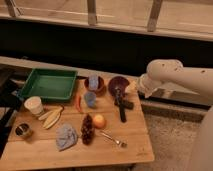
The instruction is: Stack cups into tray
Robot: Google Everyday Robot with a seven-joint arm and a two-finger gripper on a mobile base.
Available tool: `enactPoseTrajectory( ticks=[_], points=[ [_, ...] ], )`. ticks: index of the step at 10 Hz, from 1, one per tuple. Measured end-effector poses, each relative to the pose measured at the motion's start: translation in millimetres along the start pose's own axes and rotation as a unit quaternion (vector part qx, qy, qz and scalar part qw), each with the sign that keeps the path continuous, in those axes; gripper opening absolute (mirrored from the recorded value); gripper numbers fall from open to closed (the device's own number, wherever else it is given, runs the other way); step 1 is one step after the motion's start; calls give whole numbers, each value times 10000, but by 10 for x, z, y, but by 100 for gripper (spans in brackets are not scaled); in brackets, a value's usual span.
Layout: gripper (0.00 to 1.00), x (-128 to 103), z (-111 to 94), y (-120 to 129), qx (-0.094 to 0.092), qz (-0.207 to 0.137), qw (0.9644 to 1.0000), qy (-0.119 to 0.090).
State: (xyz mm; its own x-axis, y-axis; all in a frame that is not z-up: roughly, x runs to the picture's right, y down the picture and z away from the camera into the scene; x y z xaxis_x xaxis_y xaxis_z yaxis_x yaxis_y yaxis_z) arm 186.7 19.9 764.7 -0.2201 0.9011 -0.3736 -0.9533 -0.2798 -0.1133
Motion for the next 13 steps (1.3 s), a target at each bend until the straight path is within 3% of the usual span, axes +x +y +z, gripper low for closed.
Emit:
enactPoseTrajectory(
  ticks=[13],
  points=[
    [71,-2,-2,34,19,-107,9999,-18]
  ],
)
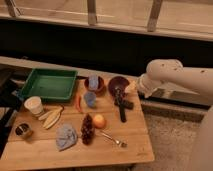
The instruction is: Stack cups into tray
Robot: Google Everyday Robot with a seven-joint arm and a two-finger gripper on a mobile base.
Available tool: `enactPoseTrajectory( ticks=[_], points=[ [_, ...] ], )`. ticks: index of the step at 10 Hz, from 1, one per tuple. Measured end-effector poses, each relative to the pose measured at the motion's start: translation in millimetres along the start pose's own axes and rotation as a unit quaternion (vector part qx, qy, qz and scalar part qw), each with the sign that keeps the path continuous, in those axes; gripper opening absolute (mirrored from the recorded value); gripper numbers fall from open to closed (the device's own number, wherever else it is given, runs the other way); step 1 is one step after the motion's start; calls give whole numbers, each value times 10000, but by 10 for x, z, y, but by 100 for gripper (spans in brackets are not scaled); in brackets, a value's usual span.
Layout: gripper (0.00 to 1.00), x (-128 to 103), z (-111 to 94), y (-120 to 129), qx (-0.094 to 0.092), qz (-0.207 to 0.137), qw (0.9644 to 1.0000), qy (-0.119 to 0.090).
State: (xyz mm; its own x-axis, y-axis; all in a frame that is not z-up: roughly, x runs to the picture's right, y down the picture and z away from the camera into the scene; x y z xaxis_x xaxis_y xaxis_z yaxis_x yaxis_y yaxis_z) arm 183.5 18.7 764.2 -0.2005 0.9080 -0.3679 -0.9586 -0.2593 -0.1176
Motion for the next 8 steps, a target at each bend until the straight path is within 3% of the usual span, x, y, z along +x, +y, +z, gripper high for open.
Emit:
enactPoseTrajectory(
  ticks=[2,7,8],
  points=[
    [71,-5,72,256,-59,-274,9996,20],
    [71,-2,63,250,-57,-307,9995,11],
    [71,21,39,287,-145,-414,9990,-10]
  ],
)
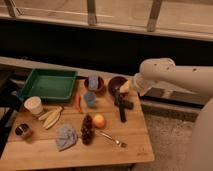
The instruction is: Stack cups into tray
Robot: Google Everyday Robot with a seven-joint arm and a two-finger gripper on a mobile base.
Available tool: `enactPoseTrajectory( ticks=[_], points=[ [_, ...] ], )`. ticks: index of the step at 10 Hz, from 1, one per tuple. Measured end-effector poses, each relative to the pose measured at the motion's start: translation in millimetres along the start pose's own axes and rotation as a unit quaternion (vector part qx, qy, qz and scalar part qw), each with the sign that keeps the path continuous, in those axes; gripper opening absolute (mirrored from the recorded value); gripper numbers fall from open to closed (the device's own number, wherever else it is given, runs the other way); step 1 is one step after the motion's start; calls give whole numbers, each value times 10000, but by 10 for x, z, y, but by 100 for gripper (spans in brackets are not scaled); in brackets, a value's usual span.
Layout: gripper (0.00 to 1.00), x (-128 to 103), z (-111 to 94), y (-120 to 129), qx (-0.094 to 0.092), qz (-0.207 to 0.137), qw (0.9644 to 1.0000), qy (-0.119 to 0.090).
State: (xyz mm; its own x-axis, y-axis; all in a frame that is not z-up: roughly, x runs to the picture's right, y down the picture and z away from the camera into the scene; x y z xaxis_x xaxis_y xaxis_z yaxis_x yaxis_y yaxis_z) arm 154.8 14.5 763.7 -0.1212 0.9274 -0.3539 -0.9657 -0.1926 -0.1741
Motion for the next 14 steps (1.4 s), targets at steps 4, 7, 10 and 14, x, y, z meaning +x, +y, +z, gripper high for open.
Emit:
enactPoseTrajectory(
  ticks=[4,7,10,14],
  points=[
    [71,124,-27,691,-618,-622,9961,-38],
    [71,281,-199,1324,-1130,-1301,9850,-88],
    [71,429,-288,1945,-1399,-1981,9701,-105],
    [71,591,-271,2408,-1532,-2528,9553,-30]
  ],
)
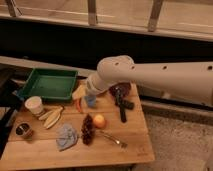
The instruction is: Stack cups into tray
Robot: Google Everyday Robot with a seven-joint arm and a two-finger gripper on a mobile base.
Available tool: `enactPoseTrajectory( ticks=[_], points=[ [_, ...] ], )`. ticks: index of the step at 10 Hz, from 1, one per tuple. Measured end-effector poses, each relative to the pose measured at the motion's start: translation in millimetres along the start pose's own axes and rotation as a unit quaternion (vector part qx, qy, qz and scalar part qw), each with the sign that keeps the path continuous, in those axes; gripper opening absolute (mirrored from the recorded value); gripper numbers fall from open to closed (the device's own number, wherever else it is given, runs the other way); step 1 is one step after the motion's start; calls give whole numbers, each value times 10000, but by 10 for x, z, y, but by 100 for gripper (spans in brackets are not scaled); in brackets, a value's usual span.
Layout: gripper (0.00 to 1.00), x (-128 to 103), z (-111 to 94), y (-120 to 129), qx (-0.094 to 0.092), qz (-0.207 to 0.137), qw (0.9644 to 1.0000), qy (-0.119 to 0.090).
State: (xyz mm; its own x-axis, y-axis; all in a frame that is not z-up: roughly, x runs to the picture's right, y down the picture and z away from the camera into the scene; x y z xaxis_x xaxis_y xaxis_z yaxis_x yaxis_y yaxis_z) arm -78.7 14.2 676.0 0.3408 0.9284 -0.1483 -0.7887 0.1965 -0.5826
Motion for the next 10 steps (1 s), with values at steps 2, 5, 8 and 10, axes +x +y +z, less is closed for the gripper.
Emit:
enactPoseTrajectory(
  ticks=[2,5,8,10],
  points=[
    [71,0,4,6,-4,-5,10000,4],
    [71,11,25,7,-2,-41,10000,14],
    [71,-78,390,347,-211,-337,9991,147],
    [71,-215,746,711,-427,-532,9974,246]
  ],
)
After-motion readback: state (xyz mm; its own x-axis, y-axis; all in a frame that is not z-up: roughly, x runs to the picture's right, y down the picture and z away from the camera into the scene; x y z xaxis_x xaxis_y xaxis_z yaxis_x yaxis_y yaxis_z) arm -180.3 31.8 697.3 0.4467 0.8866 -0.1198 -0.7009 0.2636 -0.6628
